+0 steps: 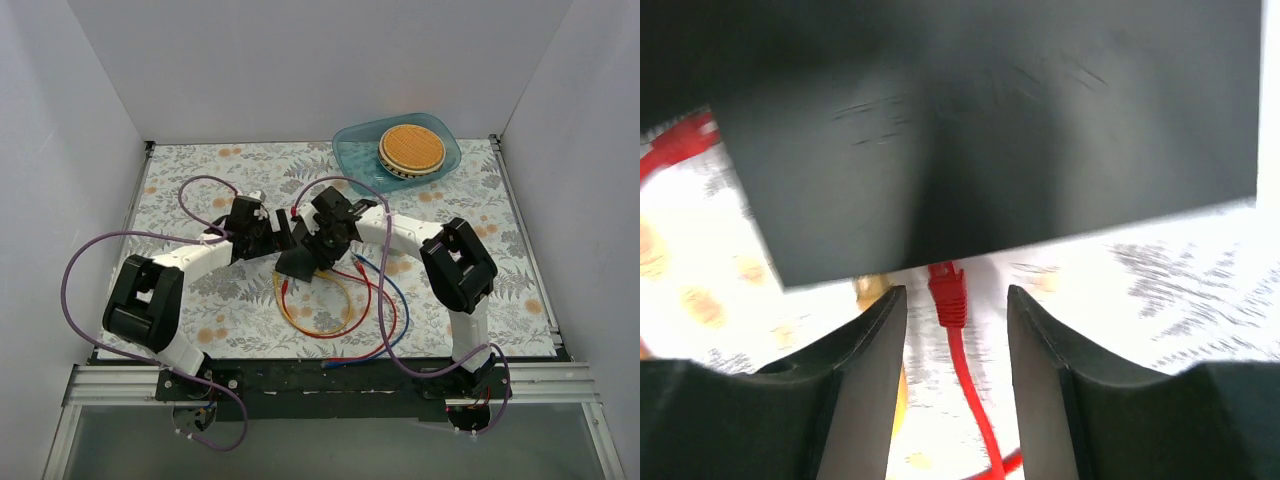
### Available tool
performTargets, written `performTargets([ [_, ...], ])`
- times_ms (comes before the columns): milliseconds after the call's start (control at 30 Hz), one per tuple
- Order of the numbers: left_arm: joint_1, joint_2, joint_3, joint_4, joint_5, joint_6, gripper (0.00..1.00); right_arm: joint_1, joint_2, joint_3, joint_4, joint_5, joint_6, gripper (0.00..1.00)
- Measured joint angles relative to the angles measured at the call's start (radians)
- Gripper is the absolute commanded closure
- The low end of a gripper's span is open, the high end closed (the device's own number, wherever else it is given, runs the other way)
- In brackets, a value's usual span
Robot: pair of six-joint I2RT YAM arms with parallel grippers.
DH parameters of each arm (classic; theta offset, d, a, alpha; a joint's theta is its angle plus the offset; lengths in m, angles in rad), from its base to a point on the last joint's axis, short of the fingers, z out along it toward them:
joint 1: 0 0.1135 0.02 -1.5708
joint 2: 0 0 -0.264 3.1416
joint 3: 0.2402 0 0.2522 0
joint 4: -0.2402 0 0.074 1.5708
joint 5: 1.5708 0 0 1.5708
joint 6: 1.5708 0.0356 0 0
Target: Insert the plug into the switch port
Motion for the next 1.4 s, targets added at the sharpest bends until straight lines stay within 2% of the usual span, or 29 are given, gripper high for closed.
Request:
performTargets([
  [167,0.086,-0.003,0.007,0.006,-0.071,-0.024,0.02,0.069,-0.050,-0.022,0.011,-0.087,-0.029,0.47],
  [400,0.081,-0.031,-0.008,0.014,-0.066,-0.040,0.02,0.093,-0.174,-0.083,0.044,-0.121,-0.024,0.46],
  [600,0.081,-0.066,-0.043,0.021,-0.054,-0.073,0.02,0.085,-0.284,-0.173,0.082,-0.022,0.028,0.49],
  [633,0.081,-0.077,-0.055,0.023,-0.048,-0.082,0.02,0.085,-0.298,-0.190,0.089,-0.002,0.038,0.55],
  [667,0.081,-0.090,-0.071,0.030,-0.044,-0.092,0.02,0.084,-0.315,-0.212,0.091,0.027,0.047,0.57],
  [833,0.081,-0.163,-0.146,0.051,-0.032,-0.129,0.02,0.061,-0.370,-0.299,0.103,0.126,0.105,0.57],
  [1100,0.081,-0.181,-0.172,0.082,-0.011,-0.147,0.02,-0.011,-0.382,-0.372,0.132,0.204,0.161,0.59],
  [1400,0.081,-0.181,-0.174,0.091,0.009,-0.151,0.02,-0.045,-0.377,-0.429,0.180,0.225,0.179,0.61],
])
